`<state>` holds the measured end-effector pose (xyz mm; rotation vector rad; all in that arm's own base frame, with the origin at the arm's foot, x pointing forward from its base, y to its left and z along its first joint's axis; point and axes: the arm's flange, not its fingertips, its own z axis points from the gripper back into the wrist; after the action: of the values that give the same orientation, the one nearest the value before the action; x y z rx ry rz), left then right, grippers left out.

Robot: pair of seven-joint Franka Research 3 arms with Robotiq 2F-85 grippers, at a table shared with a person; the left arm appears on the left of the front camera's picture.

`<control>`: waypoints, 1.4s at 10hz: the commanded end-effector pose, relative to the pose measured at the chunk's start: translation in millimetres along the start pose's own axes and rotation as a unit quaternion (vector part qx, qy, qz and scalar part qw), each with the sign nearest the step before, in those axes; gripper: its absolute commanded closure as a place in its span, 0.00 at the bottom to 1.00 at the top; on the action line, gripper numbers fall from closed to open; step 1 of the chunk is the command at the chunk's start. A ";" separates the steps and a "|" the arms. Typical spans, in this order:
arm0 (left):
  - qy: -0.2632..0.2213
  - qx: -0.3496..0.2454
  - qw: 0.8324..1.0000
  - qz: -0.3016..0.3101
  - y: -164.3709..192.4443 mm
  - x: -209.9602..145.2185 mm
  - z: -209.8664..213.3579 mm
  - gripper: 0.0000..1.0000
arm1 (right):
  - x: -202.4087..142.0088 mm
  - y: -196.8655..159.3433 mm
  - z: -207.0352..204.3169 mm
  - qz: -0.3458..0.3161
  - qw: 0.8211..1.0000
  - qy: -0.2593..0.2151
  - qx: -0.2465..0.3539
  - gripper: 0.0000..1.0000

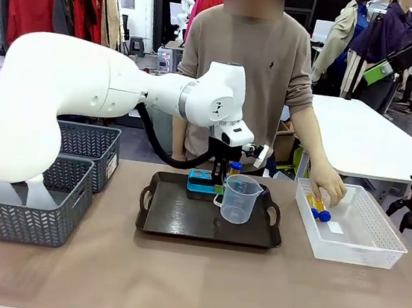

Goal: Prepare the laboratory tools.
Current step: Pick up one Large Measuring Cup and place it on the Handle tray, then pick up one Small flask and place it on the Handle tray.

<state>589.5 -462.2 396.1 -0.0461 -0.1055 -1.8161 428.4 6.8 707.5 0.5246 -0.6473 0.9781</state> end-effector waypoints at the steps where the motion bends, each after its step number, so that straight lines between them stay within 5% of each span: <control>1: -0.019 -0.005 1.000 0.007 2.0 -1.5 1.3 1.00 | 1.3 0.9 0.7 0.004 1.000 -0.006 0.003 0.00; 2: -0.021 -0.010 1.000 0.008 2.4 -1.3 -0.3 1.00 | 1.3 0.9 0.7 0.004 1.000 -0.006 0.003 0.00; 3: -0.024 -0.013 1.000 0.008 3.1 -0.4 -1.7 0.87 | 1.3 0.9 0.7 0.004 1.000 -0.006 0.003 0.00; 7: -0.031 -0.013 0.999 0.020 0.6 -4.7 9.5 0.09 | 1.3 0.9 0.7 0.004 1.000 -0.006 0.003 0.00; 8: -0.032 -0.013 0.999 0.025 -0.1 -6.3 14.4 0.00 | 1.3 0.9 0.7 0.004 1.000 -0.006 0.003 0.00; 14: -0.039 -0.006 0.999 0.028 -17.6 -15.5 74.5 0.00 | 1.3 0.9 0.7 0.004 1.000 -0.006 0.003 0.00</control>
<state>581.0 -446.4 462.5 -0.1120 -0.1493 -1.7758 428.4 6.8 707.4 0.5246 -0.6472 0.9780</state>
